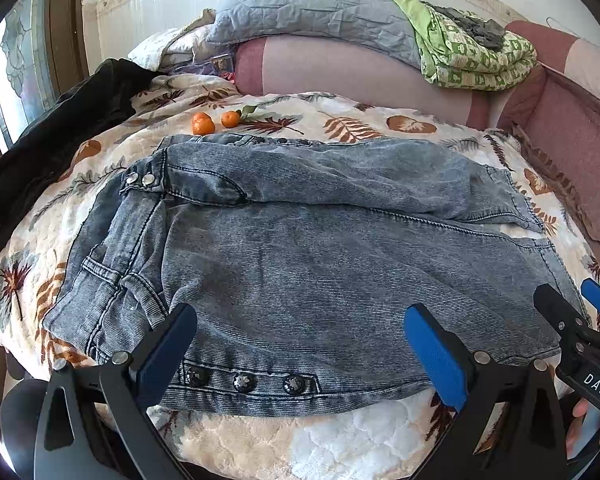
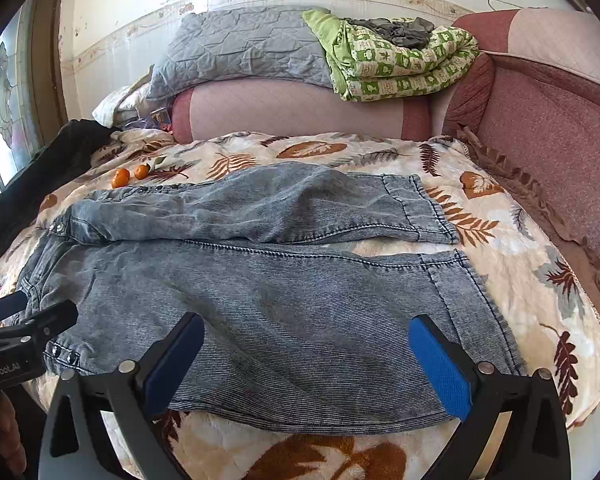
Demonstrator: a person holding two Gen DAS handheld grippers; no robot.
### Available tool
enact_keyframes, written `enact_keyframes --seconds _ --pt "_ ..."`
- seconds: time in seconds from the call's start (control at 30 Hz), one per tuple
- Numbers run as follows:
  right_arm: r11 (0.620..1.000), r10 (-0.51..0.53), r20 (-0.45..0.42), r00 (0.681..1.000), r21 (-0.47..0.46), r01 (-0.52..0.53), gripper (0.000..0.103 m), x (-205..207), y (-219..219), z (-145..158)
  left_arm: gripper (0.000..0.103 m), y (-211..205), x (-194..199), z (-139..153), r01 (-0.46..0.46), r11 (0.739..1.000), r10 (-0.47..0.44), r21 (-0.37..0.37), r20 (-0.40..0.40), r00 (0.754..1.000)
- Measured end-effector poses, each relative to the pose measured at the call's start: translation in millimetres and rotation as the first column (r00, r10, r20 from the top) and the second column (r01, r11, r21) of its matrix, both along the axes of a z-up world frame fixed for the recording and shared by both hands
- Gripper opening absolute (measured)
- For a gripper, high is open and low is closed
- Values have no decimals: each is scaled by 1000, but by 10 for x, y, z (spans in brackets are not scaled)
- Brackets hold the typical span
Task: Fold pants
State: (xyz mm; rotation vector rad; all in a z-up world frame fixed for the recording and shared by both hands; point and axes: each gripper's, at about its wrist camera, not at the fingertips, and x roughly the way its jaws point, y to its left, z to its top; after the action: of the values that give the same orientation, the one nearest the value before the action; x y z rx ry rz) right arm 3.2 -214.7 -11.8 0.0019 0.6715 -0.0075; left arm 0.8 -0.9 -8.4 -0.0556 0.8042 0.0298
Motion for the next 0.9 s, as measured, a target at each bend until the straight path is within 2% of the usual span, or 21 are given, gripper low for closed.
enact_keyframes --seconds 0.13,0.2,0.3,0.33,0.4,0.53,0.63,0.67,0.7,0.73,0.77,0.8,0.83,0.9 --pt "1000 4 6 1000 12 -4 103 6 -14 2 103 59 68 -34 14 999 -14 -49 -16 1000" --pt "997 22 -13 1000 68 -21 103 12 -81 9 103 144 144 -48 33 996 -37 -81 -59 998" --pt "982 53 -103 993 184 -33 103 79 -270 -10 103 447 329 -31 14 989 -31 -148 -114 993" --pt "988 46 -124 991 150 -27 103 113 -328 -11 103 583 409 -10 -4 986 -17 -168 -122 992" --pt "979 56 -190 980 201 -17 103 239 -506 -3 103 839 582 69 -35 985 13 -169 -126 992" --pt "943 27 -308 951 325 78 103 773 -1072 128 103 1367 1086 183 -100 978 74 -183 -145 987" --pt "928 -17 -390 921 336 159 103 1430 -1501 140 103 1748 1555 191 -152 964 114 -216 -176 978" --pt "925 -37 -412 910 331 187 103 1658 -1632 115 103 1862 1685 173 -160 955 116 -250 -183 976" --pt "922 -48 -429 902 327 205 103 1879 -1745 78 103 1960 1853 96 -170 948 107 -270 -232 967" --pt "919 -58 -440 896 327 220 98 2081 -1854 34 103 2031 1979 35 -182 942 106 -281 -265 959" --pt "918 -75 -458 886 316 241 87 2268 -1924 -14 102 2073 2088 -54 -207 944 120 -257 -317 941" --pt "917 -88 -467 880 306 255 81 2442 -1999 -58 99 2110 2179 -111 -219 943 127 -251 -336 933" --pt "914 -98 -461 882 309 263 72 2588 -2066 -94 96 2141 2279 -138 -218 945 128 -245 -335 934" --pt "919 -105 -482 870 287 270 67 2838 -2115 -190 92 2176 2444 -167 -201 946 112 -256 -324 939"
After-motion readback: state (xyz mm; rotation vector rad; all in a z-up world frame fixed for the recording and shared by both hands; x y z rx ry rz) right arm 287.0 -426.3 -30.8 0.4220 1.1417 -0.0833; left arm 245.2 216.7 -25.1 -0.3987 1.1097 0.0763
